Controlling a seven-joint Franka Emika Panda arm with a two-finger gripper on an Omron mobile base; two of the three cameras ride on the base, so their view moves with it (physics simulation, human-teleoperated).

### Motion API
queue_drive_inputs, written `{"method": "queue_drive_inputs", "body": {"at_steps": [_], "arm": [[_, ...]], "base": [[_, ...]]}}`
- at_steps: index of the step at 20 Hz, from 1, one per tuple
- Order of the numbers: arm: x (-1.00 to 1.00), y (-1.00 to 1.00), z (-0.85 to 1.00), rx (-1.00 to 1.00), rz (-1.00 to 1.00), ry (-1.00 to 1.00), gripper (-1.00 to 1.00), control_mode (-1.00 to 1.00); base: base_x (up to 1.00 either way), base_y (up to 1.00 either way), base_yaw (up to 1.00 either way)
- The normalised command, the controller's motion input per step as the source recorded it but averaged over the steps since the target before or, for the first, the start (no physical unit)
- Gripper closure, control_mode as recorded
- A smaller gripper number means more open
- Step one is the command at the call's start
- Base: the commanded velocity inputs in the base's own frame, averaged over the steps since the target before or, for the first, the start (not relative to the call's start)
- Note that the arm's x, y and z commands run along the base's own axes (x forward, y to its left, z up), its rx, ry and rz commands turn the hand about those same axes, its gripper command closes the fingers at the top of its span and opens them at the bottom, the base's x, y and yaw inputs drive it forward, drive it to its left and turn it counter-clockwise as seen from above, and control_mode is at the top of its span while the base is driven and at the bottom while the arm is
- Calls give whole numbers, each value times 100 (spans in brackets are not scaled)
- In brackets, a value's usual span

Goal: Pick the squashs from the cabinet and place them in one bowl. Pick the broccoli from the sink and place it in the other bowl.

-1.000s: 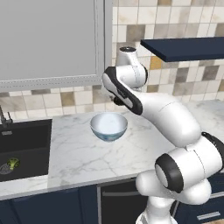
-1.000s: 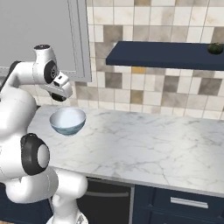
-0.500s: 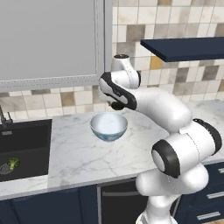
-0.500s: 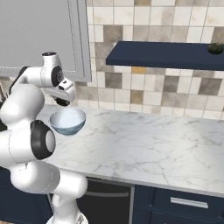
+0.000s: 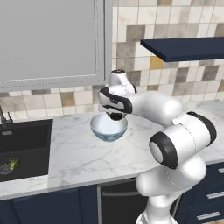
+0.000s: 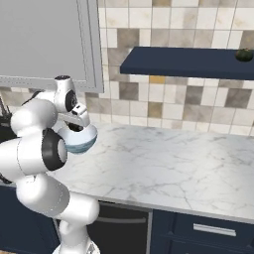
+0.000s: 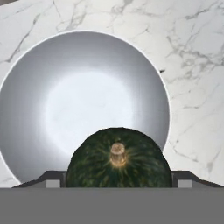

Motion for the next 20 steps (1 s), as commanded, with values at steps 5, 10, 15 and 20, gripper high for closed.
{"method": "queue_drive_inputs", "body": {"at_steps": [5,10,15,20], "arm": [[18,6,-59,0,0,8,100,-100],[17,24,-36,4,2,6,100,-100],[18,16,-18,1,1,1,-100,-100],[5,0,-1,-2,-2,0,-100,-100]], "base": [[0,0,0],[0,0,0],[0,0,0],[0,0,0]]}}
